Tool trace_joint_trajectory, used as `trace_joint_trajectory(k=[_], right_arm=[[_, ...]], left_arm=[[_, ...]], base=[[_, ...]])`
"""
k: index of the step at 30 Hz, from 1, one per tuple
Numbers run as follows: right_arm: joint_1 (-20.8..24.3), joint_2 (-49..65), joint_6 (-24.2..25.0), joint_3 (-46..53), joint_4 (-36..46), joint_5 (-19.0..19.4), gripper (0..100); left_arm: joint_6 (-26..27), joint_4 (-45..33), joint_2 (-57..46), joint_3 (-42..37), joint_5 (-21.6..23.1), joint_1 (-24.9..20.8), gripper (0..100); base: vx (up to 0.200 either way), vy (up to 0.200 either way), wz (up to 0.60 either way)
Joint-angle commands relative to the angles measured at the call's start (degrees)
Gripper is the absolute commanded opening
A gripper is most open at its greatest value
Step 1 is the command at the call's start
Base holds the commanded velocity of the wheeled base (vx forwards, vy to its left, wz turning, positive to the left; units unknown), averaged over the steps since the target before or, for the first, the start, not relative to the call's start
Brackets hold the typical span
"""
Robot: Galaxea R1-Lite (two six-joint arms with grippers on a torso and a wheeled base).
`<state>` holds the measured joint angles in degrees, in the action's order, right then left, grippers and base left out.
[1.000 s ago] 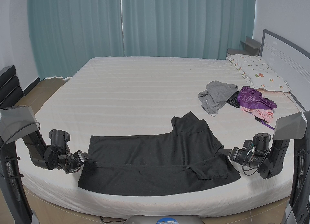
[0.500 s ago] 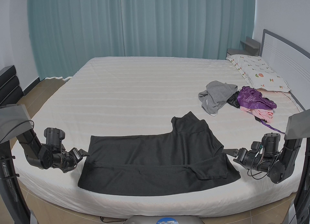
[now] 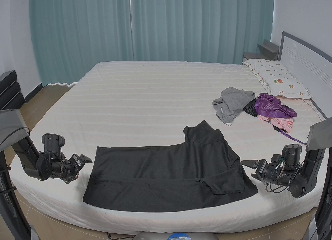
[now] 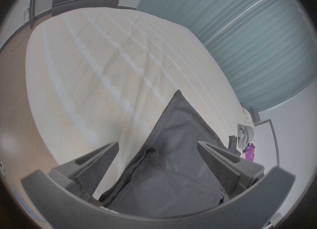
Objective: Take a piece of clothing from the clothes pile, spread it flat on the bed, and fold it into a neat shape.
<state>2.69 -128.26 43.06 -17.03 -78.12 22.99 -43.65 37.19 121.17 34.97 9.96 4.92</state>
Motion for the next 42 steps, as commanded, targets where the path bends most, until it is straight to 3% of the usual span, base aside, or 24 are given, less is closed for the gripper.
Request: trace_joint_trajectory(k=[1,12,17,25,30,35,39,42], right_arm=[[0.03,-0.5,-0.08,0.07,-0.02,0.04,100],[0.47,-0.5,0.01,0.33,-0.02,0.04,100],[0.65,-0.5,-0.08,0.24,0.07,0.04,100],[1.17,-1.82,-0.17,0.16,0.07,-0.05,100],[1.61,-4.37,-0.25,-0.55,0.07,-0.14,100],[2.05,-5.34,-0.34,-0.64,0.07,-0.05,100],[2.05,-5.34,-0.34,-0.64,0.07,0.12,100],[2.23,-5.42,-0.34,-0.55,0.07,0.12,100]], left_arm=[[-0.03,0.07,0.2,0.45,-0.03,0.0,100],[-0.03,0.07,0.38,1.32,-0.03,0.08,100],[-0.29,-0.46,1.61,6.69,0.06,0.08,100],[0.41,-0.72,11.72,20.66,0.32,-0.62,100],[6.92,-1.77,19.19,30.77,2.34,-1.85,100],[8.85,-5.9,22.26,37.53,3.14,-2.99,100],[13.33,-6.26,25.69,40.17,3.14,-2.38,100],[13.86,-6.26,25.69,39.82,3.22,-2.02,100]], base=[[0.0,0.0,0.0],[0.0,0.0,0.0],[0.0,0.0,0.0],[0.0,0.0,0.0],[0.0,0.0,0.0],[0.0,0.0,0.0],[0.0,0.0,0.0],[0.0,0.0,0.0]])
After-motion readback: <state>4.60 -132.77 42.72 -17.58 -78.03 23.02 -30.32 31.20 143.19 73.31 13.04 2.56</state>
